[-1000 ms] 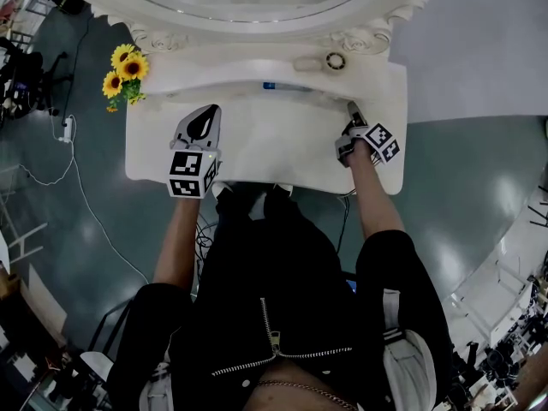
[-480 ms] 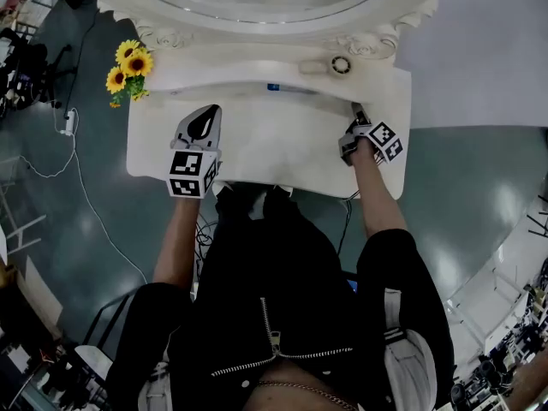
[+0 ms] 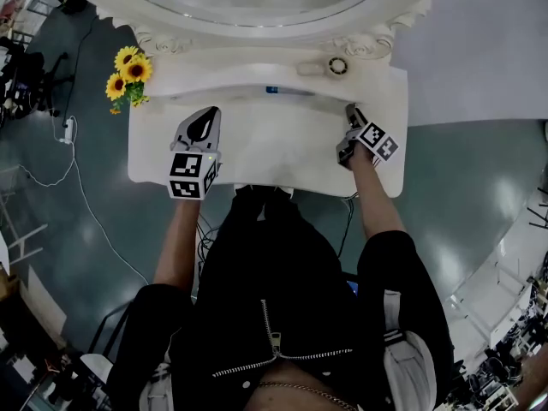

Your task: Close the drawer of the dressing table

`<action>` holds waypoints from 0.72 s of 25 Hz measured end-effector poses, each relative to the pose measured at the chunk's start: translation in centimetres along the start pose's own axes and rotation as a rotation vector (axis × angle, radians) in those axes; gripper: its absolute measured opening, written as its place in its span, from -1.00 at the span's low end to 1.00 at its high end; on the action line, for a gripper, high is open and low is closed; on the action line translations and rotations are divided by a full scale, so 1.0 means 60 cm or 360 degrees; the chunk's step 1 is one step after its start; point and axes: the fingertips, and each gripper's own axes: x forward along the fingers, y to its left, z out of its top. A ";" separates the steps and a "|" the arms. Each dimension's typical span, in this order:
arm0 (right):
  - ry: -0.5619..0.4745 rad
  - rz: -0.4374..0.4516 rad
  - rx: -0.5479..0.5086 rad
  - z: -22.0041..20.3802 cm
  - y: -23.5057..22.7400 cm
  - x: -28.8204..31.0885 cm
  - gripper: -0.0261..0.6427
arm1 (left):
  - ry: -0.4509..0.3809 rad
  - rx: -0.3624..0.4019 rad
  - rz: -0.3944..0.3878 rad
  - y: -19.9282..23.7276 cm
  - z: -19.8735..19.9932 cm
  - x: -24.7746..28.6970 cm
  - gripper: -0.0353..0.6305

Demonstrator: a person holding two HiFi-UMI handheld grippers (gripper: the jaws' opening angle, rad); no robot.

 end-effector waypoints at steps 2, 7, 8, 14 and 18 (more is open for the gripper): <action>0.0023 -0.0031 -0.0094 -0.009 0.006 -0.011 -0.57 | -0.0018 0.0000 -0.0009 0.005 0.003 -0.002 -0.82; 0.0036 -0.0086 -0.0298 -0.027 0.032 -0.045 -0.74 | -0.0075 0.0001 -0.0035 0.016 0.012 -0.011 -0.82; 0.0041 -0.0096 -0.0341 -0.029 0.040 -0.051 -0.81 | -0.0088 0.0004 -0.0043 0.017 0.015 -0.012 -0.82; 0.0049 -0.0090 -0.0688 -0.033 0.126 -0.073 -0.91 | -0.0186 0.0021 -0.0087 0.030 0.043 -0.017 -0.82; -0.0024 0.0020 -0.0968 -0.028 0.220 -0.091 -0.91 | -0.0237 0.0043 -0.0117 0.032 0.061 -0.026 -0.82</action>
